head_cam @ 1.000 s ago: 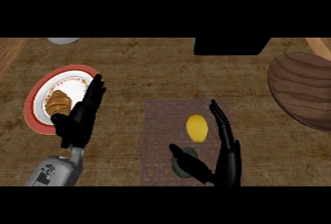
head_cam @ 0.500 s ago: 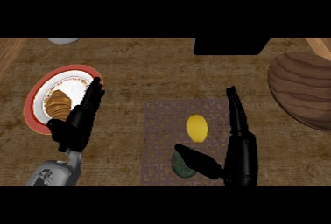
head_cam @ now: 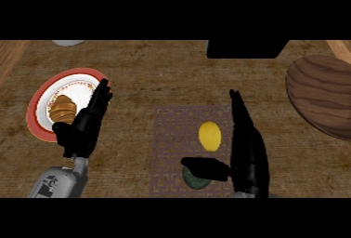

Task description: Pick the lemon from the placemat and place it in the bowl

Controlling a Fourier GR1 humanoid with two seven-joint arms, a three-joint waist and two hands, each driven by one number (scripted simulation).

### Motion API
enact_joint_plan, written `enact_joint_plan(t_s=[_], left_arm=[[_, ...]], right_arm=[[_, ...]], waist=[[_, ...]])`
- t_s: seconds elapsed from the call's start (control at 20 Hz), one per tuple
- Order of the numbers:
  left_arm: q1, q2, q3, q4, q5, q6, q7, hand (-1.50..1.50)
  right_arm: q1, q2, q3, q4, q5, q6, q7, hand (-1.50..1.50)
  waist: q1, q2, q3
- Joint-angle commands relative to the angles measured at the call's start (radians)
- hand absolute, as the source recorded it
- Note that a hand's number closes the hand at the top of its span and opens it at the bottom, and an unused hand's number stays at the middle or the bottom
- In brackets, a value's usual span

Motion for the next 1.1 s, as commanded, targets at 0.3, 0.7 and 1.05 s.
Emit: enact_joint_plan(t_s=[0.3,0.7,1.05], left_arm=[[0.013,-0.070,0.030,0.018,-0.047,-0.030,-0.024,0.00],[-0.004,-0.100,0.060,0.020,-0.099,-0.033,0.015,0.00],[0.067,-0.087,0.089,-0.071,-0.101,-0.098,0.034,0.00]], right_arm=[[0.097,-0.002,-0.027,0.054,-0.116,0.033,-0.091,-1.50],[0.124,0.001,-0.039,-0.002,-0.172,-0.009,-0.174,-1.50],[0.143,0.001,0.041,-0.039,-0.180,-0.094,-0.135,-1.50]], waist=[[-0.003,0.000,0.001],[-0.003,0.000,0.001],[-0.001,-0.001,0.001]])
